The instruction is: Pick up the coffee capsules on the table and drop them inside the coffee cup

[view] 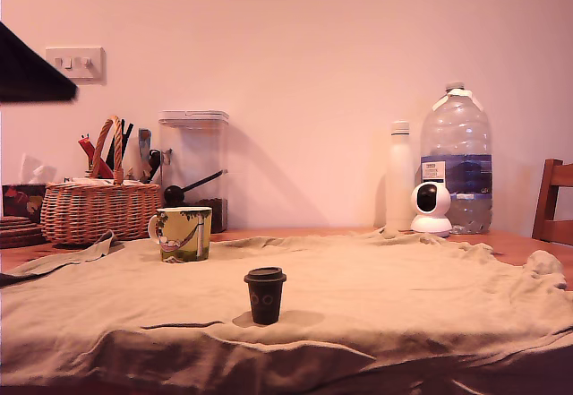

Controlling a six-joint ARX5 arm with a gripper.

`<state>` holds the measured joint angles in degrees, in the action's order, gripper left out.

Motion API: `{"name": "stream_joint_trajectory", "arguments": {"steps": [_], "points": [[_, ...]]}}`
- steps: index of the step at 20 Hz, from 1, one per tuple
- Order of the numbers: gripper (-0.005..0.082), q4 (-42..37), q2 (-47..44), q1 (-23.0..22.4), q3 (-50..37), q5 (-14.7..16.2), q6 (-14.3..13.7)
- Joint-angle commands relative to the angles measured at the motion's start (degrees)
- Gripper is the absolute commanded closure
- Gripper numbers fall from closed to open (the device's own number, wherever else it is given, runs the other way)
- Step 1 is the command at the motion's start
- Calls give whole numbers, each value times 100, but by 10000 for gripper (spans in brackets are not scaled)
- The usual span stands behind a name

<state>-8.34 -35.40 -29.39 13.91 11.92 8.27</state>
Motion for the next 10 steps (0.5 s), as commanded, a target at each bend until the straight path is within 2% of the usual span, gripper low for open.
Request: {"name": "stream_joint_trajectory", "arguments": {"steps": [1,4,8,9,10], "points": [[793,-138,-164,-188,-83,-57,-129],[793,-101,-455,-404,-83,2,-190],[786,-31,-553,-415,-83,0,-188],[724,33,-553,-415,-83,-2,-186],[594,96,-555,-415,-83,-2,-186]]}}
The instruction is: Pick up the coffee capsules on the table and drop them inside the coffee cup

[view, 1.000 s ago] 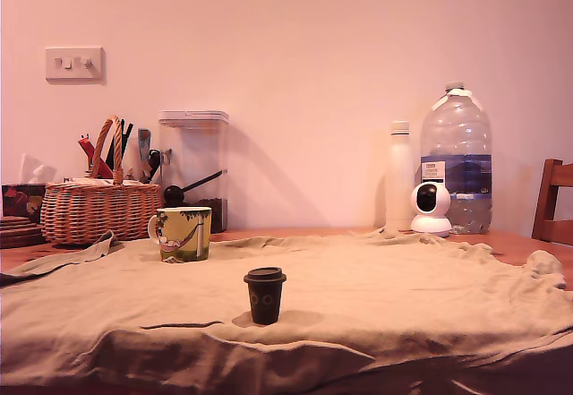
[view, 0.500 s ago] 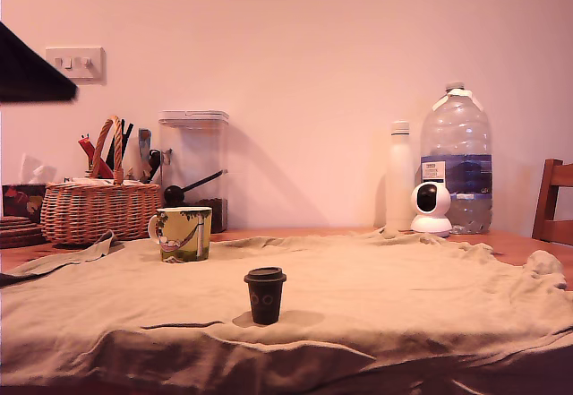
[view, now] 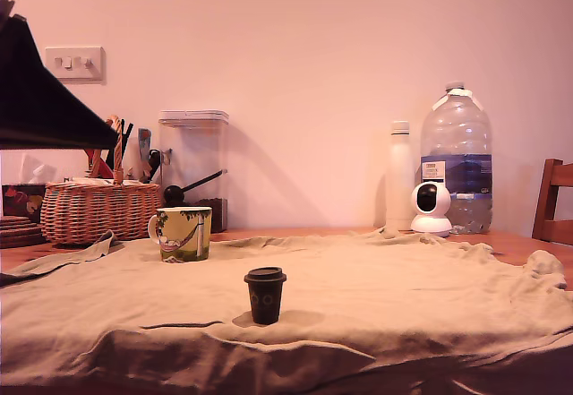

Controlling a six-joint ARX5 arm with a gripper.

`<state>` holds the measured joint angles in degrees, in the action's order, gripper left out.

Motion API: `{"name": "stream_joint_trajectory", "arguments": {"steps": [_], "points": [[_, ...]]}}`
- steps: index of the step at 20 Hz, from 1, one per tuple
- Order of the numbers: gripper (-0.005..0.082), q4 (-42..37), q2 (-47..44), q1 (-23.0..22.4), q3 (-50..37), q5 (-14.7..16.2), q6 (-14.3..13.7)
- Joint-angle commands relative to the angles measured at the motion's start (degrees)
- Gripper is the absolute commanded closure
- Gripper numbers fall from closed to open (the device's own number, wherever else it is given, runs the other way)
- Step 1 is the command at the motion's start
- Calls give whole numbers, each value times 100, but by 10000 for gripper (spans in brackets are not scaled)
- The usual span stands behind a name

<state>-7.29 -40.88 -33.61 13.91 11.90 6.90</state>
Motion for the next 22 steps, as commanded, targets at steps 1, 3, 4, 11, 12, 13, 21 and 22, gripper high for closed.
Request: {"name": "stream_joint_trajectory", "arguments": {"steps": [1,3,4,11,12,13,21,22], "points": [[409,11,-52,7,-83,0,-133],[250,-46,-199,4,-83,0,-249],[250,-142,-289,7,-87,0,-293],[250,-1617,-935,4,-426,4,-463],[250,-1801,-1043,4,-452,11,-463],[250,-2002,-1158,4,-492,28,-463],[250,-3467,-2428,4,-684,199,-501],[250,-3657,-2629,-9,-684,238,-501]]}}
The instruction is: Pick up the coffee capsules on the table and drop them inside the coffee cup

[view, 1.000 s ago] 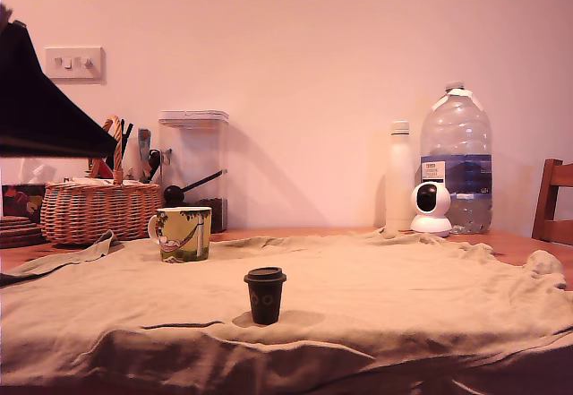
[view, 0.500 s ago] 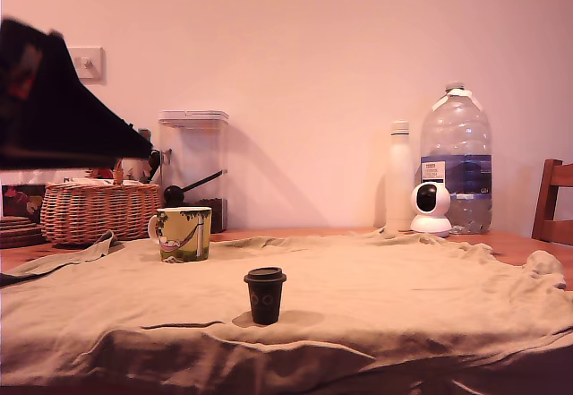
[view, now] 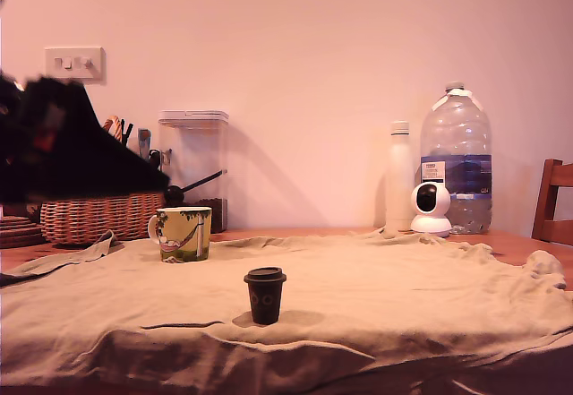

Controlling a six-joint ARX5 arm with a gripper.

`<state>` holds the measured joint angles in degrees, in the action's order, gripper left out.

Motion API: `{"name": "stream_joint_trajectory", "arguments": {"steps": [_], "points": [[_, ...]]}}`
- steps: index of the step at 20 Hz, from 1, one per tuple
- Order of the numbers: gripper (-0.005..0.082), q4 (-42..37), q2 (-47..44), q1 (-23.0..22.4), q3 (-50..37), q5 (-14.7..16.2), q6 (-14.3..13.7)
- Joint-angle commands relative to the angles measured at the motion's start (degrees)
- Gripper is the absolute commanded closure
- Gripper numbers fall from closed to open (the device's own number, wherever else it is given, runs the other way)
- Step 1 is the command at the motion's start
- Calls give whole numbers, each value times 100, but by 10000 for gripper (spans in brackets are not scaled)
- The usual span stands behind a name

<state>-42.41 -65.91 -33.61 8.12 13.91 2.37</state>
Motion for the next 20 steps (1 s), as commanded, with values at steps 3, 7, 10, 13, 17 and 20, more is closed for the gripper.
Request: {"name": "stream_joint_trajectory", "arguments": {"steps": [3,7,10,13,17,20], "points": [[250,-763,-754,-103,-105,44,-50],[250,-1473,-1513,-210,-105,44,-120],[250,-1552,-1635,-210,-103,63,-136],[250,-1569,-1722,-210,-83,66,-136],[251,-1591,-2116,-210,105,70,-133],[251,-1593,-2339,-210,254,68,-138]]}}
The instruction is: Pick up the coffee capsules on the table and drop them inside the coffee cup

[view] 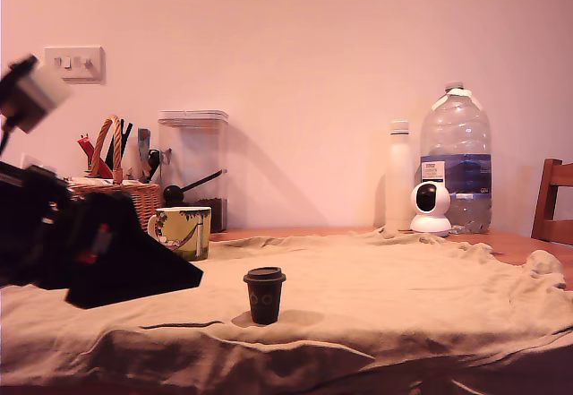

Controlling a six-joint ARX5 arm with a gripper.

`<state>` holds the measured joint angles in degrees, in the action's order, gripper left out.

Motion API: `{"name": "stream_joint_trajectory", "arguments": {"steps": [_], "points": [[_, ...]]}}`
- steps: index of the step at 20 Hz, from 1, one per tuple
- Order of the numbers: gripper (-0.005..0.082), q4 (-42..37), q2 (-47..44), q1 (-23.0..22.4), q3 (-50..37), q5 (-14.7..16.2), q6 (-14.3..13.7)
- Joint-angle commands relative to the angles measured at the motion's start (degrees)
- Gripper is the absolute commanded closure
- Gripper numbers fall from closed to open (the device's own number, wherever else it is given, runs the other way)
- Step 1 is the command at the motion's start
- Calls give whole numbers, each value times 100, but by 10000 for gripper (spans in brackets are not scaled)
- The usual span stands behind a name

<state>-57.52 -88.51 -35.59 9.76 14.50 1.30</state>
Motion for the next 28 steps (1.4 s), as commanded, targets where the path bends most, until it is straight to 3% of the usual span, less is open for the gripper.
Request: {"name": "stream_joint_trajectory", "arguments": {"steps": [1,8,11,28], "points": [[251,-83,-175,-11,153,11,-31],[251,-83,-1075,-22,774,9,-31],[251,-81,-1403,-68,1043,13,-184],[251,717,-2326,-284,2361,48,-289]]}}
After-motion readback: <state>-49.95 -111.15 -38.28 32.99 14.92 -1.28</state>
